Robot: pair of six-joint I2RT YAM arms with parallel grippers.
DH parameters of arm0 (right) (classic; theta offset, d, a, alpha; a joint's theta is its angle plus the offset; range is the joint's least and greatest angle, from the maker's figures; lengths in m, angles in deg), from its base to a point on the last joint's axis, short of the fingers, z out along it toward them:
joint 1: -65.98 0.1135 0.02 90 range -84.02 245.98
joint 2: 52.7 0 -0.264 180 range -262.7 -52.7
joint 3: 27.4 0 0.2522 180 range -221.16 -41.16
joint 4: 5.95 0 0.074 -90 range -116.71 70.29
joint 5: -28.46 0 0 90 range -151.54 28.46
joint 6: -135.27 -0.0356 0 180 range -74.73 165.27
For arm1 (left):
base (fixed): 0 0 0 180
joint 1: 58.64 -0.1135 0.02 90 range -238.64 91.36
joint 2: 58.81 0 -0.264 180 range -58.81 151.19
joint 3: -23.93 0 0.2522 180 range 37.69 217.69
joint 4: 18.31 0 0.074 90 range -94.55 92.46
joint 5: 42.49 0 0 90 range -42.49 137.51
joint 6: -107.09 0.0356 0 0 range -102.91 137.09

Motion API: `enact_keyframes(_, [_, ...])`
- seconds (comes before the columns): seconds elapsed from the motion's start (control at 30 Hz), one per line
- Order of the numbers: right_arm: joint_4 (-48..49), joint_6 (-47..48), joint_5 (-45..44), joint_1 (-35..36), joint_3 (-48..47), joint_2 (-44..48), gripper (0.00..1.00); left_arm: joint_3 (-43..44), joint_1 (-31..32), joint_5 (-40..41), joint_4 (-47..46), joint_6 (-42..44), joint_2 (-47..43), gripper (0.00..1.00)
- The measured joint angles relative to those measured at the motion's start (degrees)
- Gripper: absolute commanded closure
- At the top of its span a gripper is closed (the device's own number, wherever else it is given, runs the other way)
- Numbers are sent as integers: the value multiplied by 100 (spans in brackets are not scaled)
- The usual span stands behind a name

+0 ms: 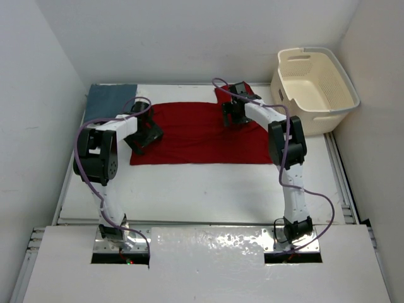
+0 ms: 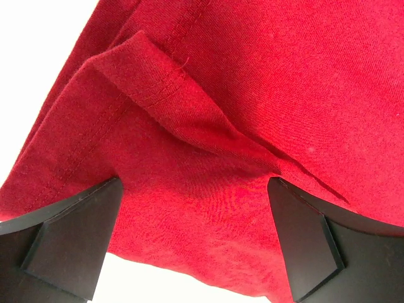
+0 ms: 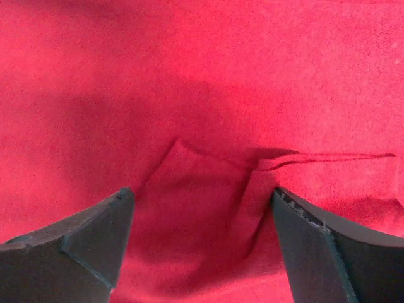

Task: Fold and stack the t-shirts
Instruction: Fold the flattened tshirt in 1/3 of the way

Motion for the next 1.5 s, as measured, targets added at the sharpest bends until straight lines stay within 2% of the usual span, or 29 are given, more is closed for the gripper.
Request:
enact_keyframes(0.33, [103,-59,-662,168,-461,-284,16,-9,0,-74,-17,155,0,0])
enact_keyframes(0.43, [129,13,-704,227,-457,-284,20,-9,0,-79,-20,168,0,0])
enact_keyframes(0.57, [164,33,-706,282,-455,-284,20,-9,0,-94,-20,184,0,0])
enact_keyframes(0.6, [173,28,-717,299,-450,-284,22,-9,0,-94,-20,188,0,0])
enact_keyframes(0.63, [192,26,-737,313,-444,-284,30,-9,0,-94,-20,190,0,0])
enact_keyframes(0.87, [289,-57,-1008,343,-426,-313,55,-15,0,-92,-26,208,0,0])
enact_keyframes(1.23, [387,-254,-1180,343,-409,-361,60,-68,0,-90,-87,205,-22,0])
enact_keyframes(1.5, [463,-393,-1187,343,-417,-485,69,-136,0,-90,-153,205,-74,0])
